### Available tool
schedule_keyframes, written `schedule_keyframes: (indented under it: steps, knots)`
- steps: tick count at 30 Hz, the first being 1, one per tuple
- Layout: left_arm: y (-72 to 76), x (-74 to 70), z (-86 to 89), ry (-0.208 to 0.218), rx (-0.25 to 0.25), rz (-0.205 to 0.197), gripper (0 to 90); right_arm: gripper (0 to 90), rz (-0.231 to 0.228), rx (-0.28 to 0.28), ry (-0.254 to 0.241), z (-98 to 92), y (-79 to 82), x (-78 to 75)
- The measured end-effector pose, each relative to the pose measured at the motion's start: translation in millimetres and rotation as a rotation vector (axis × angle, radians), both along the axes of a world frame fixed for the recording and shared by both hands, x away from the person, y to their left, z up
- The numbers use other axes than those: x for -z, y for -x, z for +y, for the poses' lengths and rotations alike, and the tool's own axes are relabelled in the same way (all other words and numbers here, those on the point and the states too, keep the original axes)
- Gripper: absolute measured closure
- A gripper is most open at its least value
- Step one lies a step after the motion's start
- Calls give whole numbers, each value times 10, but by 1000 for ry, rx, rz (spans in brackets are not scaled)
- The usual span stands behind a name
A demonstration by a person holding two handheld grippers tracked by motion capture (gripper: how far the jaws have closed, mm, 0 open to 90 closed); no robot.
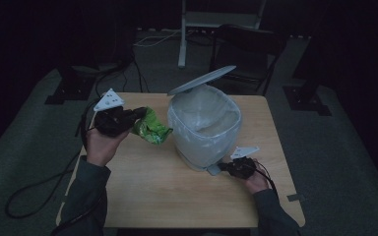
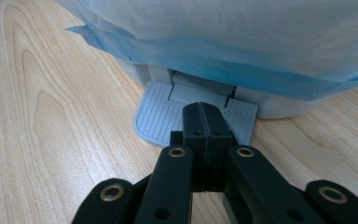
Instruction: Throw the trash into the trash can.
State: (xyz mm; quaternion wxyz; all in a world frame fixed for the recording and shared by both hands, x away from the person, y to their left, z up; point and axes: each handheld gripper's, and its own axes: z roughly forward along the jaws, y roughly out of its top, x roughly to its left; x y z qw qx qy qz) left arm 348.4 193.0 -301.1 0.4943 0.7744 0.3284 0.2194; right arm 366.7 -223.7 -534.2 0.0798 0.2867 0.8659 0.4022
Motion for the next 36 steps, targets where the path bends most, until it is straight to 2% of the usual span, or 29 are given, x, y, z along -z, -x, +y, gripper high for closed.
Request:
schedule_keyframes:
  steps: [31, 36]
  knots:
    - [-72, -221, -311, -10, 67, -24, 900, 900, -1, 1, 0, 2, 2, 0]
    - [-81, -252, -338, 4, 84, -20, 900, 900, -2, -1, 0, 0, 0, 1]
